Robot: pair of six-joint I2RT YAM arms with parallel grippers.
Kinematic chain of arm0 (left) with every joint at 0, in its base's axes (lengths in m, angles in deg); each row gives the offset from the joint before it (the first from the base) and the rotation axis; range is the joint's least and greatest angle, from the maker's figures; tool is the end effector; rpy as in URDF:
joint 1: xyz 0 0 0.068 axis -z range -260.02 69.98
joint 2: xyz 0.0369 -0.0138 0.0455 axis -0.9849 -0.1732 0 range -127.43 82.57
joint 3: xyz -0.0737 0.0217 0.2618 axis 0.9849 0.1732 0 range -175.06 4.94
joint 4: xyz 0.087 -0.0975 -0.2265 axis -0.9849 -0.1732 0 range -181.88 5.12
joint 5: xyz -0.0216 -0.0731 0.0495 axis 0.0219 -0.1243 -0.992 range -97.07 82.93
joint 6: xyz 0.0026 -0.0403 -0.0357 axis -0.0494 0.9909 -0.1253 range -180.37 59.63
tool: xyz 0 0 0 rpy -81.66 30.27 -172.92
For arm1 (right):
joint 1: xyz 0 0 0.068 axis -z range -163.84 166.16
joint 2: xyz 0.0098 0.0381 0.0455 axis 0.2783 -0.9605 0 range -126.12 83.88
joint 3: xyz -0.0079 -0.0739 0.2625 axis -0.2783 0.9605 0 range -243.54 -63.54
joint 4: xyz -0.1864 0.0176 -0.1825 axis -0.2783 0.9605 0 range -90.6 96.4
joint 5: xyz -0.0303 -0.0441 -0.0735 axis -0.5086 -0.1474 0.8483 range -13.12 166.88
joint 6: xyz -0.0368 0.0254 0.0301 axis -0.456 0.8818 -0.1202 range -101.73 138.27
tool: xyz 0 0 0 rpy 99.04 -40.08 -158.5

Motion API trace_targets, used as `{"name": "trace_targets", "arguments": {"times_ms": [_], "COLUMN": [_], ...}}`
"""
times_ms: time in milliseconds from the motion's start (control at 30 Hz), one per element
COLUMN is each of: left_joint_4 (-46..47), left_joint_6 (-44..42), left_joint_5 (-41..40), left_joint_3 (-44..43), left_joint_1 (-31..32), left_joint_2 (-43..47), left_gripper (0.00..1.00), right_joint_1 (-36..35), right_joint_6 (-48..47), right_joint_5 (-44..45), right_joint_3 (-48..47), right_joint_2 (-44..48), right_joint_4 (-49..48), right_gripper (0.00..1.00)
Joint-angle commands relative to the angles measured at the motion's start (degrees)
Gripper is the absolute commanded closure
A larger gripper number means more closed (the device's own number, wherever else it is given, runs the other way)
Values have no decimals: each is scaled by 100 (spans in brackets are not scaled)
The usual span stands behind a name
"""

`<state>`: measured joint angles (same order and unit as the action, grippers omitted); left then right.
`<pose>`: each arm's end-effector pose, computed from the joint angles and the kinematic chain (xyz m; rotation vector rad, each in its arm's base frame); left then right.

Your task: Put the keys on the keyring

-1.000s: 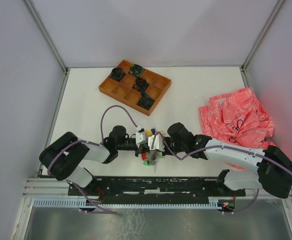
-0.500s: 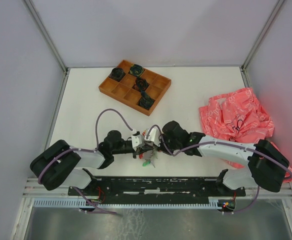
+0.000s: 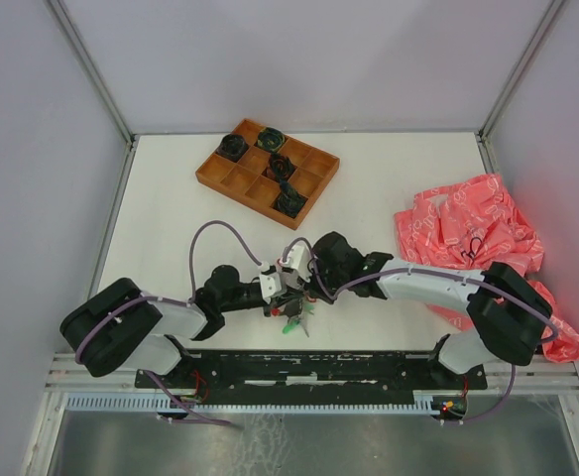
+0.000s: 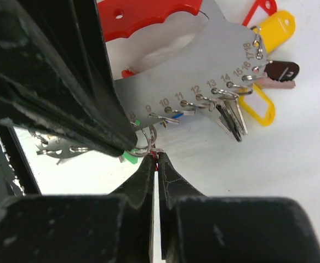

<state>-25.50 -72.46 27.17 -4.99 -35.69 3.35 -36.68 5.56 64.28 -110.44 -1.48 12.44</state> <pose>0.1399 -0.1647 0.1471 1.2251 1.3263 -0.9250 0.1723 0.2401 0.1861 -1.4493 2.0712 0.5644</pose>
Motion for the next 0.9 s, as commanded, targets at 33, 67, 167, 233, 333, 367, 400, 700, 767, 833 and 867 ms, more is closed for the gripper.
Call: {"name": "trace_targets", "arguments": {"times_ms": [33,67,167,233,333,367,400,700,767,833,867], "left_joint_4": [583,545,475,440,428,440,436,521,518,519,518], "left_joint_6": [-92,-111,-134,-155,-154,-150,-140,-98,-91,-109,-115], "left_joint_5": [-20,-68,-184,-294,-299,-288,-274,-138,-84,-15,2], "left_joint_3": [-9,-15,-19,-1,9,17,18,18,13,9,16], "left_joint_1": [118,110,106,108,101,101,93,85,86,89,91], "left_joint_2": [202,213,227,264,298,295,293,280,300,319,334], "left_gripper": [97,97,97,97,97,97,97,97,97,97,97], "right_joint_1": [310,356,415,476,544,567,579,609,636,664,683], "right_joint_6": [201,225,328,390,373,341,299,36,4,-48,-80], "right_joint_5": [414,428,361,194,-170,-319,-456,-1155,-1224,-1322,-1354], "right_joint_3": [330,430,692,956,1233,1273,1314,1533,1585,1608,1593], "right_joint_2": [718,859,1236,1444,1595,1625,1650,1400,1268,1124,1048], "right_joint_4": [-256,-286,-439,-745,-1148,-1235,-1319,-2095,-2317,-2474,-2489], "right_gripper": [84,78,64,57,52,51,50,43,42,41,42]}}
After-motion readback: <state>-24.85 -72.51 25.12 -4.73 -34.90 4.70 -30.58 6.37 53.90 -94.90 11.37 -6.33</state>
